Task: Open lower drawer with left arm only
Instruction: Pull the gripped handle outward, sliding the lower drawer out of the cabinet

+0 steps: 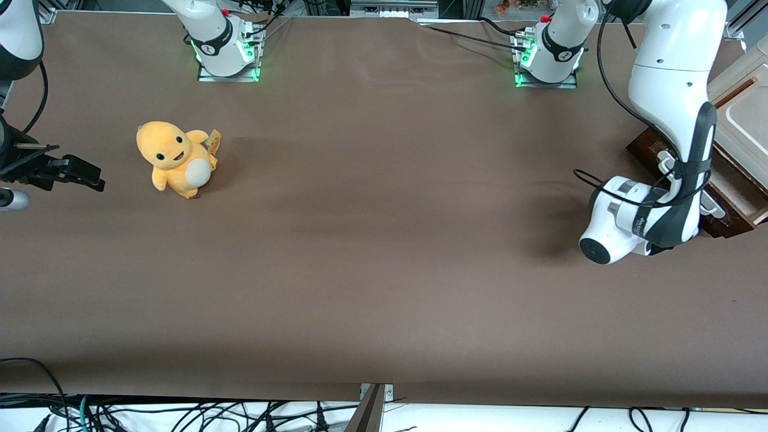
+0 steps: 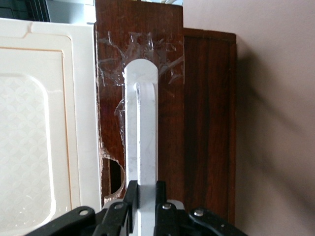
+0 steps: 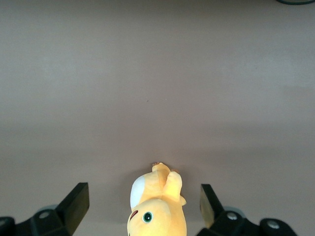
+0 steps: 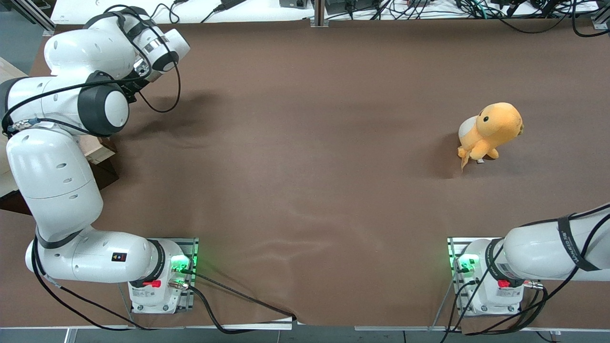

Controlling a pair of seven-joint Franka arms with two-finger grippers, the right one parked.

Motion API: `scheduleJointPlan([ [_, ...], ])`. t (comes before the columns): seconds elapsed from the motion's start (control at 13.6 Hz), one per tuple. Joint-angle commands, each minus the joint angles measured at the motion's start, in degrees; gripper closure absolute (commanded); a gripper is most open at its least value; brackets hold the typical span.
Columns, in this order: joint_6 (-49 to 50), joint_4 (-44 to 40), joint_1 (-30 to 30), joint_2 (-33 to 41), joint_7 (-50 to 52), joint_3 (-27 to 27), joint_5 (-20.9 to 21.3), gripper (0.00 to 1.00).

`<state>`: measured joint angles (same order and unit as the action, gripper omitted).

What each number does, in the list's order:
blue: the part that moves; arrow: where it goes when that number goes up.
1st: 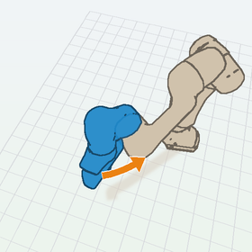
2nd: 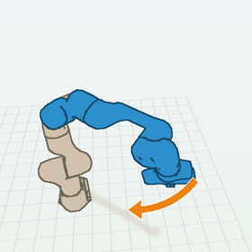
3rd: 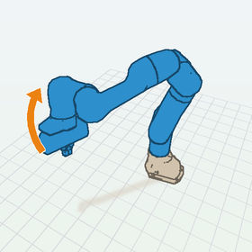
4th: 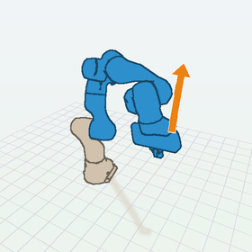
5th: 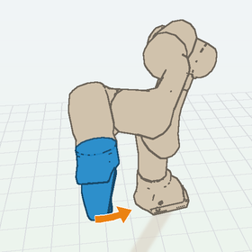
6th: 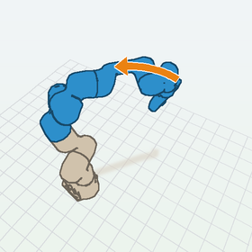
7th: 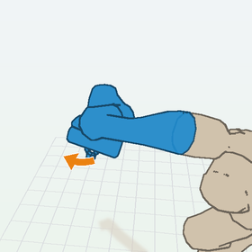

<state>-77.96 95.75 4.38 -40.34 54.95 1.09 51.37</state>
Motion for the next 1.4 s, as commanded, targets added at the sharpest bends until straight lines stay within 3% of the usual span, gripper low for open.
scheduleJointPlan([
  [0.0, 3.78, -2.58, 2.74, -0.79, -0.02, -0.04, 1.19, 0.9],
  [0.73, 3.78, -2.67, 3.36, -1.84, -0.02, 0.05, 0.84, 0.87],
  [1.03, 3.78, -2.67, 3.36, -1.76, -1.42, 0.05, 0.92, 0.29],
  [1.1, 3.78, -2.67, 3.27, -1.76, -2.21, 0.05, 0.92, 0.19],
  [1.32, 3.87, -2.84, 3.36, -1.14, -3.87, -0.04, 1.19, 0.0],
])
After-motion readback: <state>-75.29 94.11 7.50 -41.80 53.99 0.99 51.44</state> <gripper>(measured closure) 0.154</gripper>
